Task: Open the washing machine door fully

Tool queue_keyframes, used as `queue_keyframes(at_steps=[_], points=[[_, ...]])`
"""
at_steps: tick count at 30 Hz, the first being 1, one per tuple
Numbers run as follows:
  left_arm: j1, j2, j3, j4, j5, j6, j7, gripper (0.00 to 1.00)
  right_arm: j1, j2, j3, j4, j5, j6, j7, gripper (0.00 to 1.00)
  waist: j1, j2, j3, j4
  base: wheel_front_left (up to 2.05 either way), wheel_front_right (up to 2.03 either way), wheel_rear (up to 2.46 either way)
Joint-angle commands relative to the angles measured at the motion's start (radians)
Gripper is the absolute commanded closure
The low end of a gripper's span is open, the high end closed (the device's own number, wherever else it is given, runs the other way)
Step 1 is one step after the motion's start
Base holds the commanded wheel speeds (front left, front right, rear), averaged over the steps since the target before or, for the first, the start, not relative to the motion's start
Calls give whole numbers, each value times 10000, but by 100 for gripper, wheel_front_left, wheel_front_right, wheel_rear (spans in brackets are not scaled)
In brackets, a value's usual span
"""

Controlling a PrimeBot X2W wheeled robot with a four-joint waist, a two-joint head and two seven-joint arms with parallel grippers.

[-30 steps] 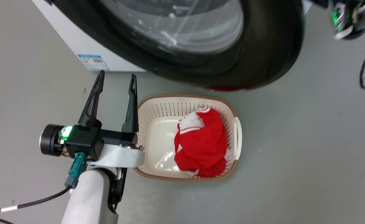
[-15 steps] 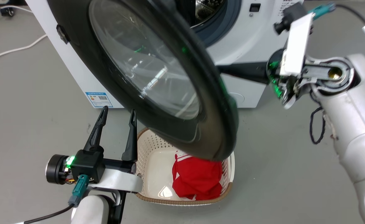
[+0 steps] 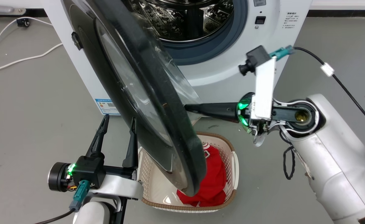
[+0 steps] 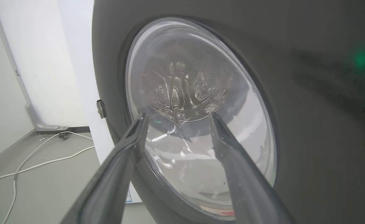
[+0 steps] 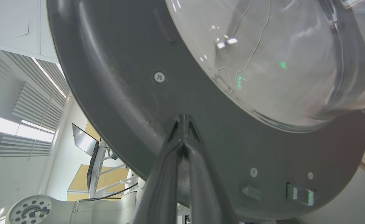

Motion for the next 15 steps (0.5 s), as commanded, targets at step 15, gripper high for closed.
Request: queue_keyframes(at_steps=[15], points=[[637, -10, 508, 107, -70, 43, -27, 0, 3479, -696, -3193, -1248, 179, 0, -5230, 100, 1, 0, -526, -469, 0, 0, 0]])
